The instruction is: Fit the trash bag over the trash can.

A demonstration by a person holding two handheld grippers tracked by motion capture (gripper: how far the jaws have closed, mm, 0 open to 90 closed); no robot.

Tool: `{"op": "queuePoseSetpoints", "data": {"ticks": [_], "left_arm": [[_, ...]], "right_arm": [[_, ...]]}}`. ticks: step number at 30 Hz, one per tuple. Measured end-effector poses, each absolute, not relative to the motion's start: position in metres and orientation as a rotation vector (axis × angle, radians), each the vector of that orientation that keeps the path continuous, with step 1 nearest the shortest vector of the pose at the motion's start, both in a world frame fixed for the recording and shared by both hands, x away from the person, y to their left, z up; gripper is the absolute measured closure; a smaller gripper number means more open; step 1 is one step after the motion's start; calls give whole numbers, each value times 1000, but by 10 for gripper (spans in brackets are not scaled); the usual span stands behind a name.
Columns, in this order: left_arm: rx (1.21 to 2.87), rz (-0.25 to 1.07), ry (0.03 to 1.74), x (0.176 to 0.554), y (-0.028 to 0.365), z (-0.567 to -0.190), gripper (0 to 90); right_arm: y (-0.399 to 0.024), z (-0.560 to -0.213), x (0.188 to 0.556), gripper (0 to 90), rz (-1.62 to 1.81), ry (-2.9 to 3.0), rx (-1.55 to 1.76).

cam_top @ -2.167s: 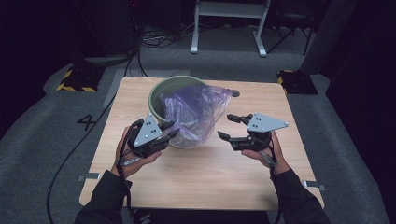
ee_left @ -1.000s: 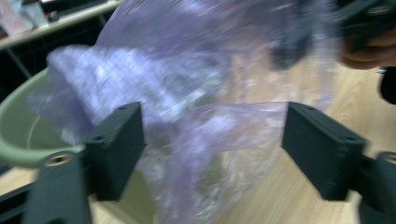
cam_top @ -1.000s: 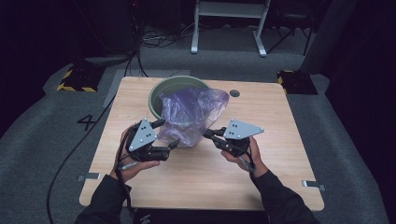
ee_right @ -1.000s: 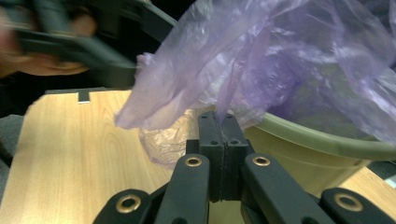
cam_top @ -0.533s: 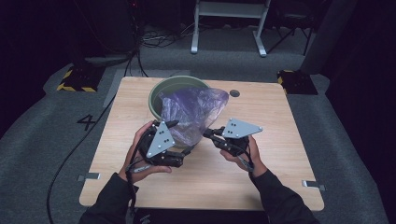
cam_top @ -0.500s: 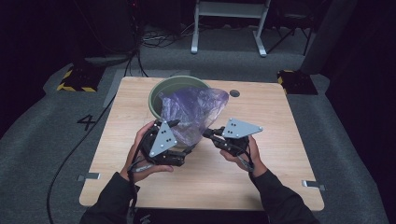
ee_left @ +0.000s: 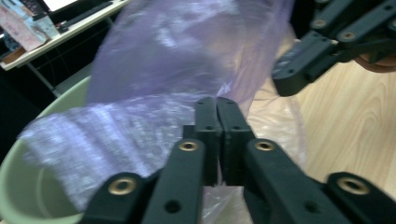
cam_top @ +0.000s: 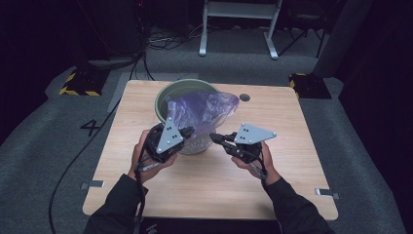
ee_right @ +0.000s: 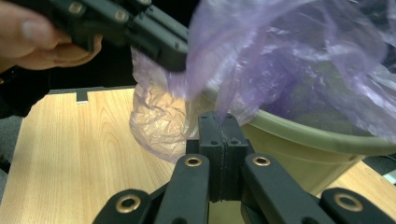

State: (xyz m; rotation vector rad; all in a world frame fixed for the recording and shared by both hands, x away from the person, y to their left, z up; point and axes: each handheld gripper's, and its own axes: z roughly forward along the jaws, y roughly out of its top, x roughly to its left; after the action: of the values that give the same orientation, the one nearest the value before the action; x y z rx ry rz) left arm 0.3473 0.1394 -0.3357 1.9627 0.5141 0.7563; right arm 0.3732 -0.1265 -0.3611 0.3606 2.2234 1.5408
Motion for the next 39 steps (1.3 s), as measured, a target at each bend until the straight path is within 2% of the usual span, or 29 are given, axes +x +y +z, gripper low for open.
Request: {"op": "queuePoseSetpoints", "data": {"ticks": [12,20,32,39], "left_arm": [[1811,728,685,370,200,-328,899],[1772,731,786,387,226,-334,899],[1738,707,902,414,249,-353,899],[1774,698,946,432,247,-363,899]], "right_arm": [[-149,-370,390,900,1502,2213,474],[-165,-375,405,900,1468,2197,568],[-174,-385,429,900,1412,2193,641],[-177,-388,443,900,1374,2191,669]]}}
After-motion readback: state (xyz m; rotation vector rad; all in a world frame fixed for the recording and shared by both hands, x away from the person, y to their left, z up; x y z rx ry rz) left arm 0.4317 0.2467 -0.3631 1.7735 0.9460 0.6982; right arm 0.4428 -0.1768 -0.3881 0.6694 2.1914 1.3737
